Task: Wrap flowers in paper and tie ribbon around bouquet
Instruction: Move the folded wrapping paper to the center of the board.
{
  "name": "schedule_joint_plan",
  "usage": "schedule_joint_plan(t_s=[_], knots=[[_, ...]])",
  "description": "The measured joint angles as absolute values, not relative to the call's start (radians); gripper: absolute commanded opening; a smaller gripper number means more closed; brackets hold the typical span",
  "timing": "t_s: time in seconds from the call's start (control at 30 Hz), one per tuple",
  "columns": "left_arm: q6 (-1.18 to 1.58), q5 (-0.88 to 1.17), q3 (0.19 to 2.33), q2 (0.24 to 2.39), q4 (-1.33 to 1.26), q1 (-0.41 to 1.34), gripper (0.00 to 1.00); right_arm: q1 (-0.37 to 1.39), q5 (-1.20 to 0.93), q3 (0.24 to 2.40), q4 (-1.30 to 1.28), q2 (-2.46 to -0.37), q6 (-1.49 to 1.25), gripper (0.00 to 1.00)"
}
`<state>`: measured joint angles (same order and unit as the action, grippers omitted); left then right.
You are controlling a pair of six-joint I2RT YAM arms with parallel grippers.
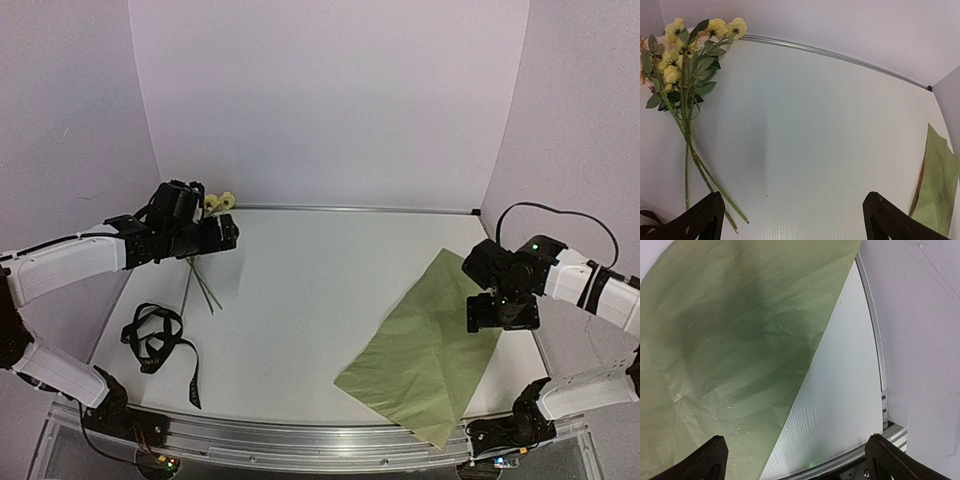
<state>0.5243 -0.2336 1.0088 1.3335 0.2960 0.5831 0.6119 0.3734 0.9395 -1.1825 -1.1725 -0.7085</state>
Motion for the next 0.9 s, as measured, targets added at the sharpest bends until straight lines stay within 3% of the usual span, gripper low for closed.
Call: schedule_joint_plan(t_s=[0.47, 0.9], knots=[[0.598, 0.113, 1.042, 1.685, 0.116, 0.707, 1.00, 0.418, 0.208, 0.695, -1.069, -1.170, -0.789, 0.98], [0.674, 0.257, 1.152, 1.932, 0.084, 0.881, 0.97, 0.376, 0.076, 0.544, -0.875, -1.252, -0.839, 0.96]])
